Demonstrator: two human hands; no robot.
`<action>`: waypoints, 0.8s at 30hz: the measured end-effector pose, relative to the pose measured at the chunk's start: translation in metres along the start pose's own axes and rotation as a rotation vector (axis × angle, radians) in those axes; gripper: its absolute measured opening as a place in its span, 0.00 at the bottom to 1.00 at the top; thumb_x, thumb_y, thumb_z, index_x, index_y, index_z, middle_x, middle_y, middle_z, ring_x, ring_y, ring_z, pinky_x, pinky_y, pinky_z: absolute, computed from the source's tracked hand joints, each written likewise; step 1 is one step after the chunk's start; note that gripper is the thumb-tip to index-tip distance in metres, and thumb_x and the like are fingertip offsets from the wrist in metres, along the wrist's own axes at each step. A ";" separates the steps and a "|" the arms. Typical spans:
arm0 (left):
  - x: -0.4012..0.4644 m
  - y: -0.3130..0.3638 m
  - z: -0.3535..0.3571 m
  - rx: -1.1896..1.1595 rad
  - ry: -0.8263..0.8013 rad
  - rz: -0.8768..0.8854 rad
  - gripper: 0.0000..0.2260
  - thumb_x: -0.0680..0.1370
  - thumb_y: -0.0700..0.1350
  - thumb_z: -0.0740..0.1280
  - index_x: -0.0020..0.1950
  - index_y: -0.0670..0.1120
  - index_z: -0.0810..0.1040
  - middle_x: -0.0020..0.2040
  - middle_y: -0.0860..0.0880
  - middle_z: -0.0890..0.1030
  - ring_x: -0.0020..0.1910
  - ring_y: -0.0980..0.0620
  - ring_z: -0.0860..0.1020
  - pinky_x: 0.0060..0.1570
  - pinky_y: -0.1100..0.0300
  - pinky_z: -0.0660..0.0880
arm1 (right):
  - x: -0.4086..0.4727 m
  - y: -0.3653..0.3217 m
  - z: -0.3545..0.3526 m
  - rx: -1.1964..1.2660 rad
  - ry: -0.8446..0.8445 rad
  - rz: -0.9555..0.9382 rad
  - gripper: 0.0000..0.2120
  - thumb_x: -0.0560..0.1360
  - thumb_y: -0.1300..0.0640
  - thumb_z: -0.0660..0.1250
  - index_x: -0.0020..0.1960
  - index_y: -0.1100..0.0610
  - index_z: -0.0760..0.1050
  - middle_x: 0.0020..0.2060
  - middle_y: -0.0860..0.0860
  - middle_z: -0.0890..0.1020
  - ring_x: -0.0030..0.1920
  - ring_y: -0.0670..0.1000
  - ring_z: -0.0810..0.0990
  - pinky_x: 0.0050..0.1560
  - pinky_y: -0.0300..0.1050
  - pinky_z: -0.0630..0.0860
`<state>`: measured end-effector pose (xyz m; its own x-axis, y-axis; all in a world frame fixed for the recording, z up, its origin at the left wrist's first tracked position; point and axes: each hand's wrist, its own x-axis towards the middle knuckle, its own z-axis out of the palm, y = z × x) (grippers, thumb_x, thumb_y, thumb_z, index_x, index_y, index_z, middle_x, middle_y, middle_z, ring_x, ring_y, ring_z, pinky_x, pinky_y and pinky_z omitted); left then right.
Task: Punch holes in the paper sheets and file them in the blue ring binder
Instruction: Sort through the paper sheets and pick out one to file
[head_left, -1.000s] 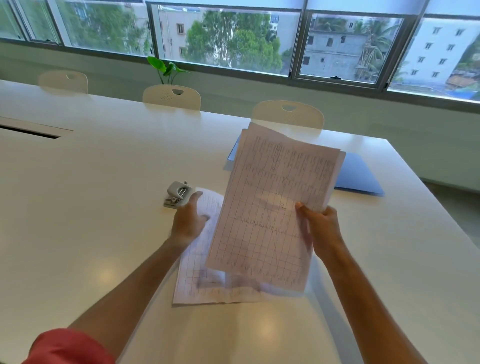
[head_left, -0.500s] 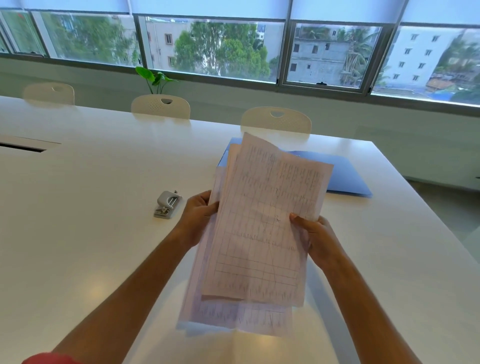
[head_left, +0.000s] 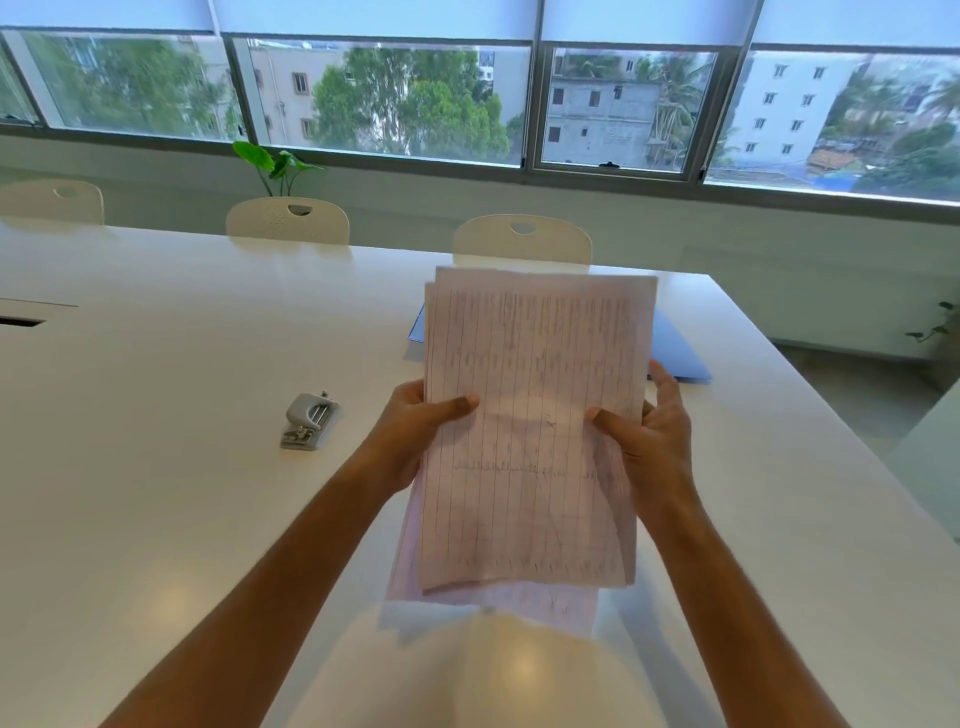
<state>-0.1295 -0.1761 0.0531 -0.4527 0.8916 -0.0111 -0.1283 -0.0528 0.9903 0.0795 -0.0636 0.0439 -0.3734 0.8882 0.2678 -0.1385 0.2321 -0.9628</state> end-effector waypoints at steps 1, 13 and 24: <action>-0.001 0.007 0.002 -0.023 0.009 0.054 0.11 0.75 0.38 0.68 0.57 0.42 0.77 0.53 0.43 0.82 0.54 0.39 0.80 0.56 0.39 0.77 | 0.001 -0.006 -0.003 0.059 -0.038 0.006 0.28 0.68 0.58 0.75 0.66 0.56 0.70 0.48 0.50 0.84 0.46 0.53 0.85 0.45 0.49 0.83; 0.006 0.023 0.006 0.115 -0.061 0.310 0.05 0.69 0.43 0.70 0.44 0.48 0.83 0.45 0.48 0.84 0.48 0.42 0.82 0.48 0.47 0.80 | 0.008 0.001 -0.014 0.031 -0.062 -0.058 0.06 0.66 0.58 0.74 0.42 0.55 0.78 0.39 0.47 0.84 0.42 0.55 0.84 0.43 0.52 0.83; 0.006 -0.018 0.002 0.145 -0.038 0.153 0.12 0.66 0.44 0.71 0.50 0.49 0.79 0.45 0.49 0.83 0.48 0.44 0.82 0.46 0.46 0.81 | -0.001 0.029 -0.013 -0.069 -0.146 0.058 0.04 0.75 0.62 0.68 0.46 0.54 0.78 0.37 0.39 0.85 0.39 0.43 0.84 0.36 0.37 0.81</action>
<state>-0.1279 -0.1687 0.0357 -0.4232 0.8946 0.1432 0.0692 -0.1256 0.9897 0.0879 -0.0527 0.0147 -0.5086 0.8351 0.2098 -0.0516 0.2137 -0.9755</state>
